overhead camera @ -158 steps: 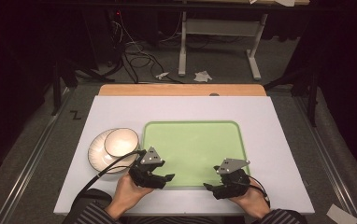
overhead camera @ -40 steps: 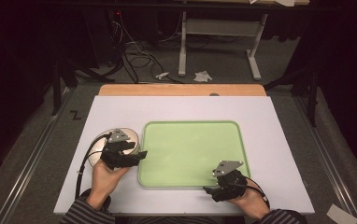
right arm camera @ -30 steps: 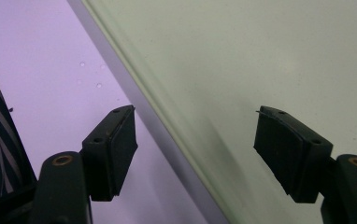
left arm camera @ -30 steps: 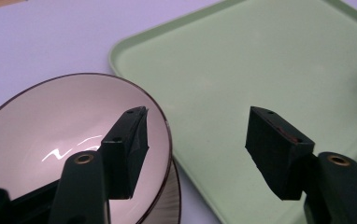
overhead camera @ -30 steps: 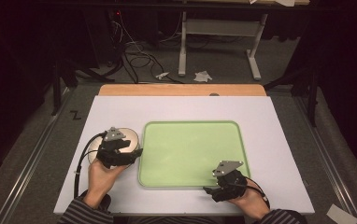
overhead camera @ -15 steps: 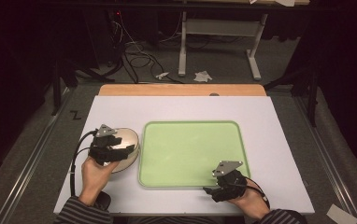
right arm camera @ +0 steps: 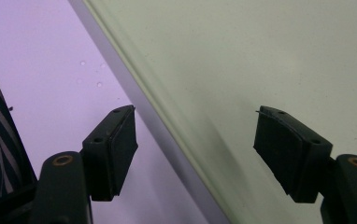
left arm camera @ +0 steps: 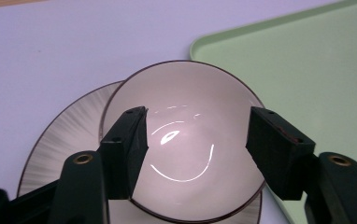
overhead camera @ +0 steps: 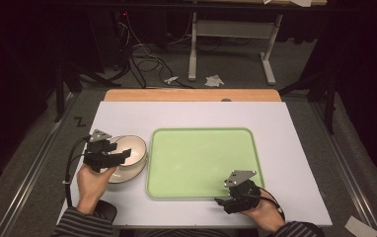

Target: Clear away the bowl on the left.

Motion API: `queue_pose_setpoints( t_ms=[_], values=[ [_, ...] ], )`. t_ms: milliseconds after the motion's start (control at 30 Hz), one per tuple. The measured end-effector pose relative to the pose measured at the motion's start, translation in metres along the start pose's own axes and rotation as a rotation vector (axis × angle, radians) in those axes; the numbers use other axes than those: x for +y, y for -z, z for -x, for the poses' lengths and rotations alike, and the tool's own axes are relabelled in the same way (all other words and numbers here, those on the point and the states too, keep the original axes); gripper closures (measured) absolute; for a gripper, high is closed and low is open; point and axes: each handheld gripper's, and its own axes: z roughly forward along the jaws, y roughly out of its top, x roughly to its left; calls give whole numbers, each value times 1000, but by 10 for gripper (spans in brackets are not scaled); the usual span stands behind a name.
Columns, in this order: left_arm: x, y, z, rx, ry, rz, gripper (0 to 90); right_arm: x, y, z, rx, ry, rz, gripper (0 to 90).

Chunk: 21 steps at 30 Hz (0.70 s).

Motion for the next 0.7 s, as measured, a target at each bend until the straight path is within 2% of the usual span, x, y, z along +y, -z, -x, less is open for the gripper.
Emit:
queue_pose_setpoints(
  t_ms=[233,400,600,700],
  values=[
    [-2,0,-13,45,28,-24,382,0,0,0,3,7,-5,313],
    [-4,-1,-20,61,55,-32,382,0,0,0,3,4,-5,314],
    [-5,-7,-27,49,92,-63,382,0,-1,0,5,5,-9,313],
    [-6,-12,-28,50,97,-87,383,0,-1,-1,2,8,-10,313]
  ],
)
